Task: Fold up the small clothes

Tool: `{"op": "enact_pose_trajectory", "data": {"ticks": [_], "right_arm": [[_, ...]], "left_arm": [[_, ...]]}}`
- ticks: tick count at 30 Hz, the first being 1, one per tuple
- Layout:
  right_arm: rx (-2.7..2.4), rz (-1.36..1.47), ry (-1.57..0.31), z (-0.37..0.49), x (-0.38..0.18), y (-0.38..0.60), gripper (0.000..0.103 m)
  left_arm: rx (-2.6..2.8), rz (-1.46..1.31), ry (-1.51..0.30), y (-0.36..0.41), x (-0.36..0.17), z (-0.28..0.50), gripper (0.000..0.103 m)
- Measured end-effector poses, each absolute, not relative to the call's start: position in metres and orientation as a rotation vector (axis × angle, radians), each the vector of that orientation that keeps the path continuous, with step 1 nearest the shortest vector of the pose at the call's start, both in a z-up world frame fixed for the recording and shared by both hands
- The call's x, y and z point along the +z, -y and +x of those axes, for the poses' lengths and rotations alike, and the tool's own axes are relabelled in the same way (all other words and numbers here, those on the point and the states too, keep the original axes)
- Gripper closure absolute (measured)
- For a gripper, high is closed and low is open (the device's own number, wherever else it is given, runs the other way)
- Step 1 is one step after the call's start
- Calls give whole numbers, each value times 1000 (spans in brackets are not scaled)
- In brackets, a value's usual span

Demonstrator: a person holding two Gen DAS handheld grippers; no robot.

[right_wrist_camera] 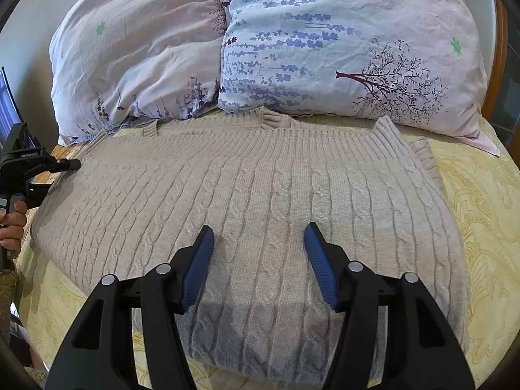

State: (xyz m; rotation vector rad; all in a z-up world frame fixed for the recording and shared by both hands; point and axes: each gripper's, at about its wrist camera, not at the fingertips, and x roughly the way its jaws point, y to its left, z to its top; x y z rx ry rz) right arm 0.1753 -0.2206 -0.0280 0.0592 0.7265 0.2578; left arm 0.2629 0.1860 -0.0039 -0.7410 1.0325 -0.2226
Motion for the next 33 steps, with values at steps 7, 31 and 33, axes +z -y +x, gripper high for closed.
{"op": "enact_pose_trajectory", "data": {"ticks": [7,31,33], "right_arm": [[294,166,-733,176,-25,232,42],[287,418,-670,164,-14,322,41],[272,447,-679,163,-14,336,41]], "left_arm": [[-259,-815,-979,-179,13,257,83],[-838,-941,-1157,112,9,284,87],[-903,-942,-1138,108,17,278,84]]}}
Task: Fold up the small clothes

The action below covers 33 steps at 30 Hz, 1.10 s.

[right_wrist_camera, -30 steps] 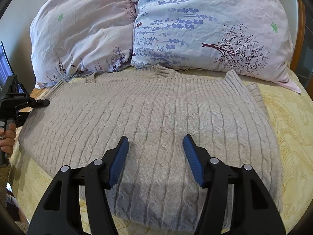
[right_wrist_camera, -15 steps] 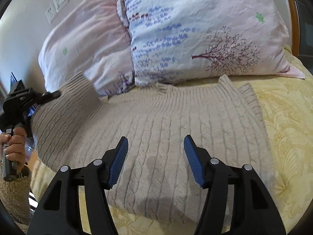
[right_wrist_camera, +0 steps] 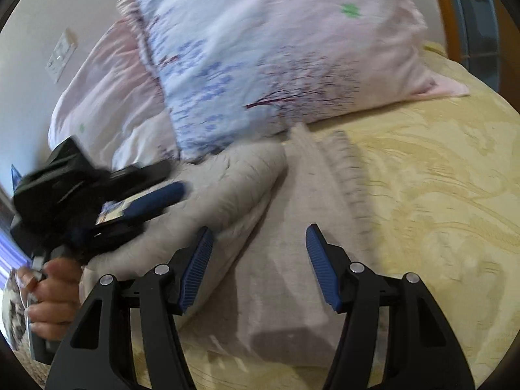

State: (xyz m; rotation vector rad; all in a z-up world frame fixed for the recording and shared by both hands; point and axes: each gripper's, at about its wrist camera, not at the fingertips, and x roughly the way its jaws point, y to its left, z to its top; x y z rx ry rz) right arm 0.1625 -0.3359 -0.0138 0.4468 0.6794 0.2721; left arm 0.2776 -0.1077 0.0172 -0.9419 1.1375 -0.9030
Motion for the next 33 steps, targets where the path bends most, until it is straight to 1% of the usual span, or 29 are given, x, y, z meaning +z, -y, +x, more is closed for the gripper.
{"op": "enact_pose_trajectory", "data": {"ticks": [1,2,3,5,7,9,15,16,18,19,21,22,23,24,25,29,31,33], "right_arm": [[287,489,-677,162,-13,346,41],[284,514,-676,162,-12,353,41],[273,540,-673,162,-10,360,41],[314,635,-668,163,-7,375,41],[414,755,-721,172,-10,380,41],[484,803,-770,181,-12,374,41],[499,765,-964,209,-23,341,42],[508,770,-981,212,-27,337,43],[532,790,-986,218,-32,331,51],[523,804,-974,223,-33,330,56],[497,811,-949,232,-34,330,61],[479,805,-933,237,-34,329,69],[459,785,-917,242,-34,328,80],[452,761,-902,245,-33,325,84],[439,710,-872,245,-28,321,86],[389,198,-564,205,33,271,87],[360,-19,-440,182,52,247,88],[321,-148,-378,169,59,238,88]], "left_arm": [[-918,-928,-1098,98,26,273,78],[-915,-913,-1064,88,32,269,65],[-887,-893,-1021,74,39,264,56],[-778,-822,-962,46,52,258,47],[-665,-738,-958,29,55,255,46],[-587,-680,-972,15,49,253,44],[-512,-594,-1068,14,22,251,43],[-507,-581,-1074,14,17,246,42],[-502,-557,-1093,16,9,243,41],[-501,-561,-1102,17,5,243,41],[-505,-580,-1111,18,0,243,40],[-506,-596,-1113,17,-2,243,40],[-506,-600,-1114,18,-3,244,39],[-510,-601,-1117,18,-4,244,39],[-512,-605,-1121,18,-6,245,38],[-519,-607,-1127,18,-8,241,35],[-523,-607,-1125,18,-6,240,33],[-538,-613,-1120,15,-5,235,31]]}}
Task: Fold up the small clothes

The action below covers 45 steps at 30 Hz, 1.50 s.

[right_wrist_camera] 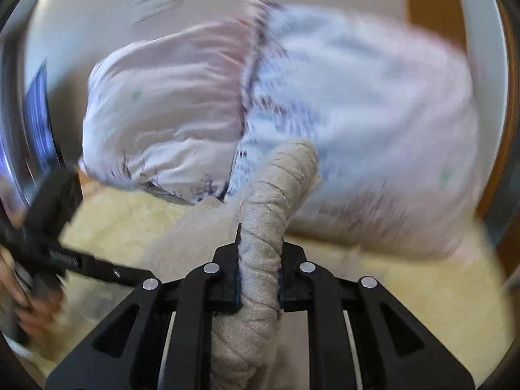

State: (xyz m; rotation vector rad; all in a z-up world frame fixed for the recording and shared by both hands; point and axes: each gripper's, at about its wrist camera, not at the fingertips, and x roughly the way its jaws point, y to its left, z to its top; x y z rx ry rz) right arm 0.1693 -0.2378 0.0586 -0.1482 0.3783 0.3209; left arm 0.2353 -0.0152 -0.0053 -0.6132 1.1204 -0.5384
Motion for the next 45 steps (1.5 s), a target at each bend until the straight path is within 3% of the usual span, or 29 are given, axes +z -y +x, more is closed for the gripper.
{"op": "enact_pose_trajectory", "data": {"ticks": [4,14,15,17,20,22,26,31,33,35,41,45], "right_arm": [[215,-246,-381,171,54,253,88],[182,-1,-563,196,11,325,87],[173,24,-609,201,2,329,85],[118,82,-664,205,-8,345,68],[94,196,-622,184,5,368,50],[159,350,-621,164,11,389,44],[292,507,-676,133,5,399,44],[313,475,-723,111,-5,381,44],[302,428,-726,107,-10,372,47],[297,390,-739,110,-15,366,90],[274,327,-602,91,6,364,94],[233,297,-589,87,7,370,94]], "left_arm": [[-579,-585,-1118,23,-1,228,31],[-671,-496,-1135,52,-4,213,31],[-676,-490,-1140,54,-4,211,31],[-682,-492,-1150,56,-6,209,31],[-684,-496,-1155,52,-8,202,31],[-688,-504,-1156,48,-8,200,32],[-691,-532,-1158,45,-9,194,33],[-688,-552,-1170,45,-11,187,33],[-687,-561,-1178,45,-13,185,40],[-691,-576,-1188,45,-17,183,50],[-702,-571,-1176,44,-20,180,82],[-712,-535,-1159,43,-18,177,87]]}}
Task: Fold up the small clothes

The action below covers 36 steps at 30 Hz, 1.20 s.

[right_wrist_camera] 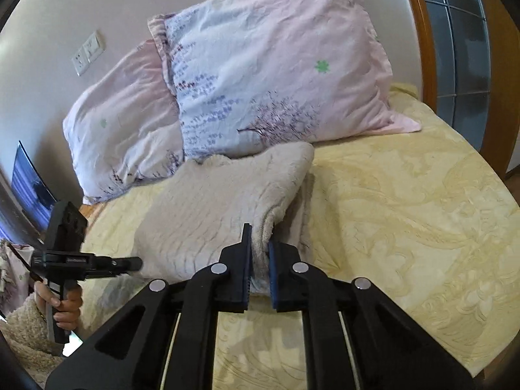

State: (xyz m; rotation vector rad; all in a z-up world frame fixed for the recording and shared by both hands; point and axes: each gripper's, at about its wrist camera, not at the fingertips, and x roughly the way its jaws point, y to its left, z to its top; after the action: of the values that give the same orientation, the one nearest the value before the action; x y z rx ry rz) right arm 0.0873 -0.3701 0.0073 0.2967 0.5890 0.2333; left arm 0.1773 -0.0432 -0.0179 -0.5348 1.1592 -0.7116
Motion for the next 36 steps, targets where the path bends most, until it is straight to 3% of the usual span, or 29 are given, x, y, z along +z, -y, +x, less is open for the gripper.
{"op": "enact_pose_trajectory", "data": {"ticks": [7,12,13,15,16,21,25,26,28,32,36], "right_arm": [[149,291,-737,105,-43,374,94],[210,349,-756,104,-35,381,91],[225,370,-757,104,-32,383,84],[255,427,-724,104,-17,392,65],[255,443,-703,105,-11,395,53],[257,543,-707,146,2,406,52],[253,622,-783,181,-14,409,54],[266,632,-790,185,-17,408,73],[296,584,-770,188,-15,398,93],[224,457,-652,177,4,393,95],[142,453,-744,194,-22,404,95]], "left_arm": [[-695,-482,-1158,45,-22,173,88],[-710,-460,-1165,43,-15,173,81],[-717,-464,-1158,40,-11,173,77],[-712,-475,-1111,31,0,175,53],[-699,-477,-1086,27,6,177,48],[-649,-495,-1045,22,21,202,36],[-603,-451,-1047,37,18,216,32],[-599,-447,-1051,41,17,219,31],[-601,-442,-1060,47,14,222,29],[-596,-429,-1062,53,12,225,28],[-597,-435,-1067,58,9,231,27]]}}
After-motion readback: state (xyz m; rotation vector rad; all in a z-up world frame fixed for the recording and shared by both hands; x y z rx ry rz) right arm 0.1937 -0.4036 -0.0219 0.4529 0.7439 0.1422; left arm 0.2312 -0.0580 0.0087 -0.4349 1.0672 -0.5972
